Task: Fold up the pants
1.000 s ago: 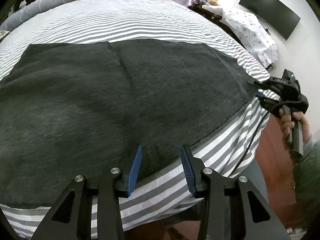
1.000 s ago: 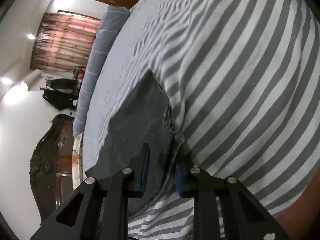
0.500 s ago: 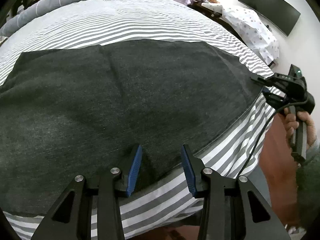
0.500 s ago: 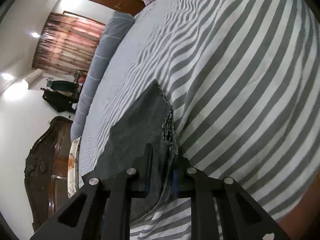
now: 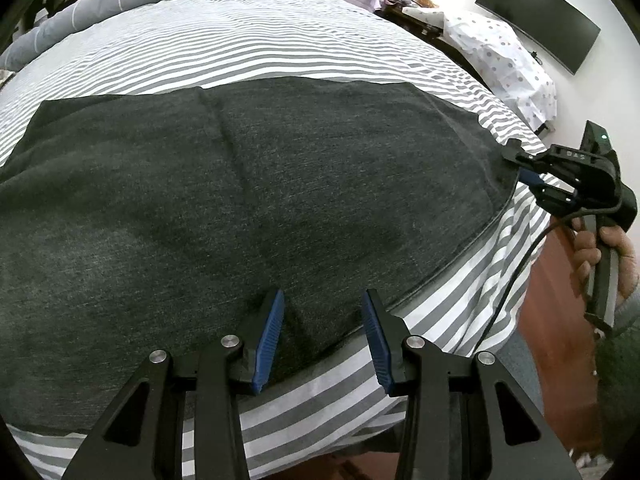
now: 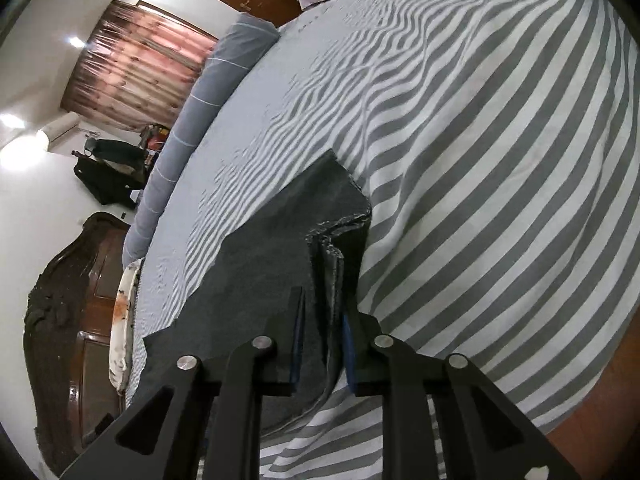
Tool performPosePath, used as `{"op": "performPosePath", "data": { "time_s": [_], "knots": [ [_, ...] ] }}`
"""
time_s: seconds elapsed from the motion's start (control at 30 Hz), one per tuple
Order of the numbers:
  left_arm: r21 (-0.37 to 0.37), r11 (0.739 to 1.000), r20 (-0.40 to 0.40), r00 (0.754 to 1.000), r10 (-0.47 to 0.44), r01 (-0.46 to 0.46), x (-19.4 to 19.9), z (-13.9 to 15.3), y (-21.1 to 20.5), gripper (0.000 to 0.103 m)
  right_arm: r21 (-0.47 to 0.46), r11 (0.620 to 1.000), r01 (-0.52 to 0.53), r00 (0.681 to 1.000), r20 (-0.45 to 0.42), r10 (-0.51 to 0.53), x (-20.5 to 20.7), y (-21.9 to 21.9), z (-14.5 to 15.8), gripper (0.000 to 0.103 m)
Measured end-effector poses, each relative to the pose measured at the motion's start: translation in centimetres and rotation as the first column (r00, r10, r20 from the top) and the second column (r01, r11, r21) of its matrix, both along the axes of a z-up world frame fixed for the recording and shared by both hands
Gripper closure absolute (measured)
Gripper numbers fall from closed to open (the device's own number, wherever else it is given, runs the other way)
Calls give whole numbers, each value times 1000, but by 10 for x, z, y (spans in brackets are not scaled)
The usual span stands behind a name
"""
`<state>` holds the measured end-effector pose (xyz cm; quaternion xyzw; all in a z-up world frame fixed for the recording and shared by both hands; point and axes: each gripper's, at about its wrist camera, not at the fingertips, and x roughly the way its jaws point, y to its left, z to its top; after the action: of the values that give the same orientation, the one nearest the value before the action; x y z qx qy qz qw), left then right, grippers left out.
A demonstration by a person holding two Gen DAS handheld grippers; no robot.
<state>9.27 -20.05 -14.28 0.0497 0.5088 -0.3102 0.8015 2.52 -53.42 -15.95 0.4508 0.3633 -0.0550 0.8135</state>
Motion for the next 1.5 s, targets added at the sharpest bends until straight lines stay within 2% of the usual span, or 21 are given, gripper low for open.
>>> {"op": "performPosePath", "data": {
  "time_s": [0.07,0.17,0.23,0.37,0.53,0.7,0.8,0.9,1.07,1.2,1.37,1.43,1.47,1.5],
  "knots": [
    [0,1000,2,1000,0,0,0,0,0,61,-15,1000,19,1000,-20,-19,1,-2,-4,76],
    [0,1000,4,1000,0,0,0,0,1,61,19,999,46,999,0,-46,-1,-9,-11,77],
    [1,1000,5,1000,-1,1,0,0,0,61,43,998,53,999,-2,-53,-1,-14,-17,96],
    [-5,1000,1,1000,2,-2,1,0,2,61,91,994,63,998,18,-65,-2,-16,-18,97],
    [-38,999,-32,999,8,-9,6,-1,8,61,115,993,6,994,109,-19,6,-1,17,97],
    [-113,993,-88,996,26,-36,16,10,24,61,64,990,-127,979,170,115,38,43,63,97],
    [-153,986,-59,997,53,-62,20,25,46,61,30,975,-220,960,185,211,61,80,82,97],
    [-184,979,-38,996,86,-91,27,39,78,61,-16,948,-317,933,175,315,87,126,93,97],
    [-194,969,-24,988,154,-156,36,51,139,61,-68,875,-479,864,139,483,121,211,93,97],
    [-209,950,-64,972,224,-233,41,46,182,61,-91,807,-583,804,75,590,134,278,71,97],
    [-233,939,-84,967,241,-254,41,39,204,61,-94,720,-688,724,-27,689,127,339,35,97],
    [-253,935,-97,968,231,-249,42,38,206,61,-150,693,-705,707,-73,704,119,354,27,92],
    [-262,933,-106,968,226,-246,43,37,207,61,-172,687,-706,705,-83,704,117,359,24,91],
    [-270,932,-112,969,221,-243,44,36,208,61,-168,688,-706,706,-87,703,115,360,21,85]
  ]
}}
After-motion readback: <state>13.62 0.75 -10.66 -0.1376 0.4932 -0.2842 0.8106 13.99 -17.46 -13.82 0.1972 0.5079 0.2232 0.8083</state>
